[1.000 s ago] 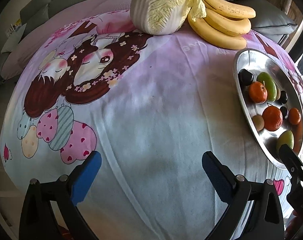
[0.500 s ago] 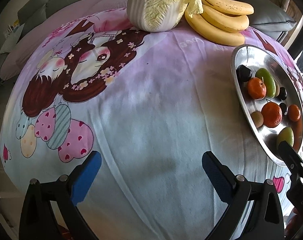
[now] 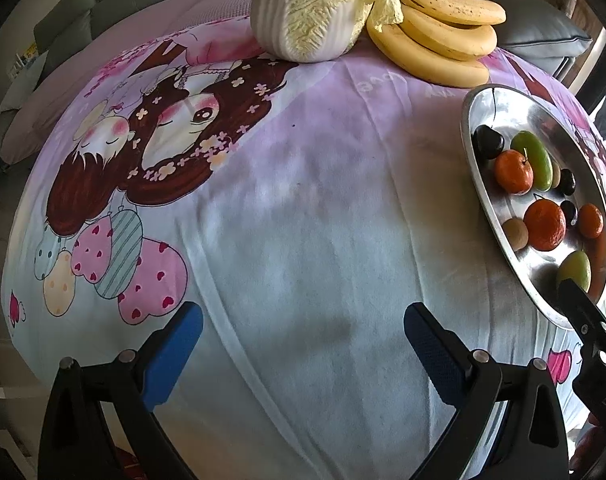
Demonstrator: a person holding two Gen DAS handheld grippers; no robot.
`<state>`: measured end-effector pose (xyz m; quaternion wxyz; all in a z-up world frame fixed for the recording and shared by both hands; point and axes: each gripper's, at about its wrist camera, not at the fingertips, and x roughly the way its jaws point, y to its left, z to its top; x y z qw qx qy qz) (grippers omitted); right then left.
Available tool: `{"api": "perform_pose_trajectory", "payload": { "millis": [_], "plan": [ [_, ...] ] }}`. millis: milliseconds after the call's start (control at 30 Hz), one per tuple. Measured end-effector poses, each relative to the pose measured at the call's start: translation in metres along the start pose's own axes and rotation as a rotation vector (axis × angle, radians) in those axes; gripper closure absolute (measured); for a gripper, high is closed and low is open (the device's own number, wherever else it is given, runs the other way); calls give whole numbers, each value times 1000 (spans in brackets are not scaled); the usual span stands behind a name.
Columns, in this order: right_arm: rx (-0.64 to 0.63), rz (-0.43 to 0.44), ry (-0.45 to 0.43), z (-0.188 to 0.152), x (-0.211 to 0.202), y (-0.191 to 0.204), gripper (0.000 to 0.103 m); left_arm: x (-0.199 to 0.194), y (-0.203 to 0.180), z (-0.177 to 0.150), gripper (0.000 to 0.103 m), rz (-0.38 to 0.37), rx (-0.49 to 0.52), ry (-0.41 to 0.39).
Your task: Organize fruits
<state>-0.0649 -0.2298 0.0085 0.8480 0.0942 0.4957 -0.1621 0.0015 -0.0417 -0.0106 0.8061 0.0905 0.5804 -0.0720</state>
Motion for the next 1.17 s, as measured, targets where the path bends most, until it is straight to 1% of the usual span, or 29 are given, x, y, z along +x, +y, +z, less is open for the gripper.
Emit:
{"api": "perform_pose_trajectory", "payload": {
  "millis": [400,600,767,933,1033,1167],
  "plan": [
    [-3,-8,13,-1,3,0,0,0,-1,0,3,-5,6,5],
    [-3,-11,17,-1,4,0,0,1,0,-1,3,-19,4,15],
    [-4,-13,20,-2,4,0,0,0,-3,-3,3,-20,13,9],
    [-7,-14,24,-2,5,0,0,-3,-6,-4,3,-84,12,6],
    [-6,-14,24,-2,6,0,0,-9,-9,-6,3,-67,29,-29],
    [-6,-14,24,-2,5,0,0,-9,-8,-5,3,-49,23,-35]
  ]
}}
